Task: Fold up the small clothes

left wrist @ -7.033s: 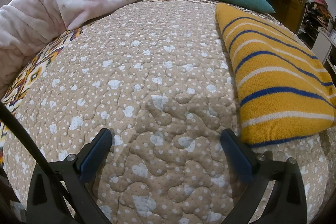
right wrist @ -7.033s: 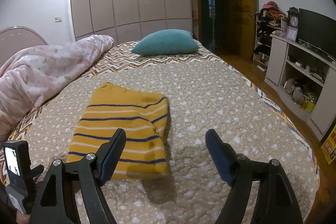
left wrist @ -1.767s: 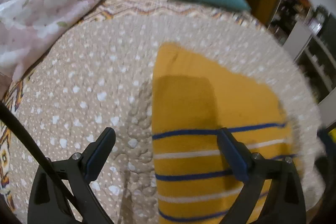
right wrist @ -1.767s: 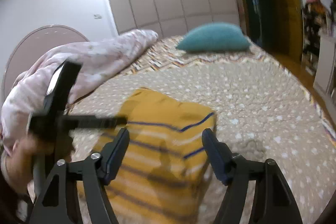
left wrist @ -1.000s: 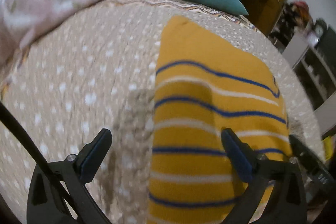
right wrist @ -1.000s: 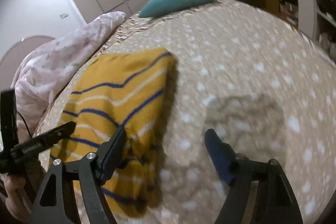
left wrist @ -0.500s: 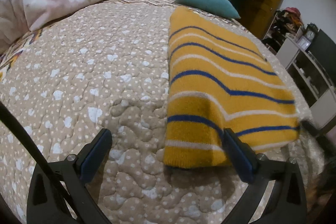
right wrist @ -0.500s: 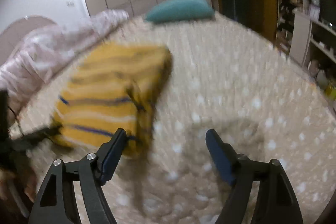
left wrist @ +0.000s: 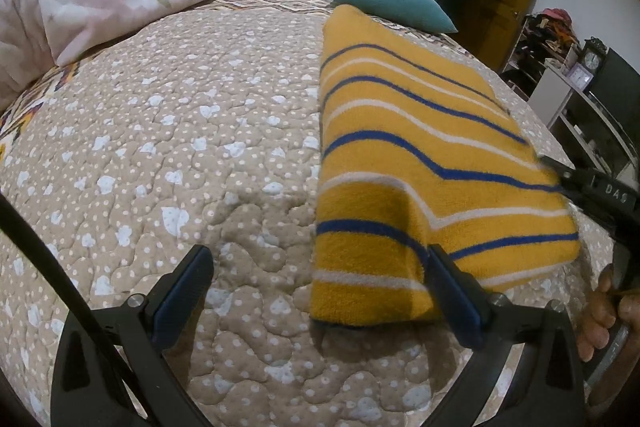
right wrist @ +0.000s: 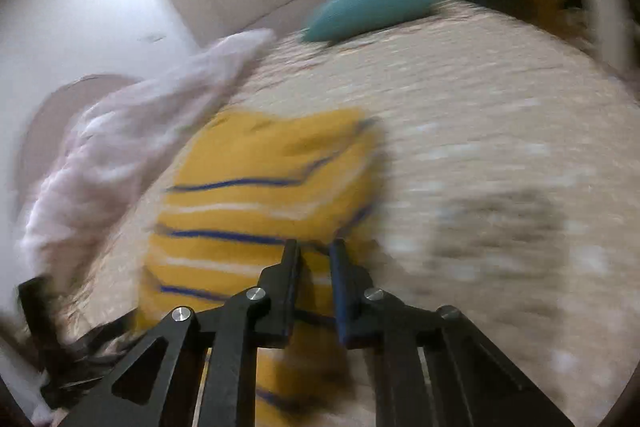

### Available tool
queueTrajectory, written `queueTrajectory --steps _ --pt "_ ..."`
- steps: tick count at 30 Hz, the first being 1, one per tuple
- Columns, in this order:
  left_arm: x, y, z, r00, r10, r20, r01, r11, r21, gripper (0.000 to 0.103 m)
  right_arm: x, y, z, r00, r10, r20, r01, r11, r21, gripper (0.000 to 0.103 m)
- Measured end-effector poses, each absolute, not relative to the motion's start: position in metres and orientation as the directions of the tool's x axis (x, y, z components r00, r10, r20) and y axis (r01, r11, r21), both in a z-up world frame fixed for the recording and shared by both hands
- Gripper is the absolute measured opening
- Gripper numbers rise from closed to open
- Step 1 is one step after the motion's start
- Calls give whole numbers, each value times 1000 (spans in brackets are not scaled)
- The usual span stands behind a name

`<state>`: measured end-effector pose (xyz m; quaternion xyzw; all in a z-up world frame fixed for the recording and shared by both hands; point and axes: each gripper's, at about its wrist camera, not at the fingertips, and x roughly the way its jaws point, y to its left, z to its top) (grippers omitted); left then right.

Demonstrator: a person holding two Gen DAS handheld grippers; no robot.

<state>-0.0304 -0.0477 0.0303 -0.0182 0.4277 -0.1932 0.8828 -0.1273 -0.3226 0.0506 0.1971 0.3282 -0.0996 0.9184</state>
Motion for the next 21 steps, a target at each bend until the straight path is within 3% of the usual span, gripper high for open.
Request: queueTrajectory --steps 1,4,8,11,13,14,15,16,21 --pt "-30 -47 30 558 -361 -747 324 924 -204 103 -136 -325 56 765 -123 -632 352 902 250 43" --pt "-30 -47 30 560 -363 -745 323 924 -207 103 -153 -327 72 827 9 -561 254 886 388 43" --pt "-30 -47 30 561 -360 -745 321 925 -206 103 -141 -285 99 866 164 -473 61 904 424 44" --pt "-30 -47 30 560 -362 -745 322 924 -207 103 -103 -255 92 807 337 -484 -57 862 504 47" --pt "-30 -47 30 560 -363 -745 322 924 -207 103 -78 -250 69 745 369 -556 -41 857 513 47" --pt "-31 -46 30 561 -363 -744 322 923 -208 103 -70 -254 56 733 340 -589 -3 868 497 32" --pt "-30 -46 30 560 -363 -744 322 923 -208 103 -69 -263 52 741 333 -583 3 867 499 10" --pt "-31 -46 30 560 -367 -743 324 922 -211 103 -75 -276 48 754 320 -574 14 866 500 4" --pt "-31 -46 31 559 -377 -738 326 919 -223 103 -114 -339 39 799 266 -539 106 820 562 0"
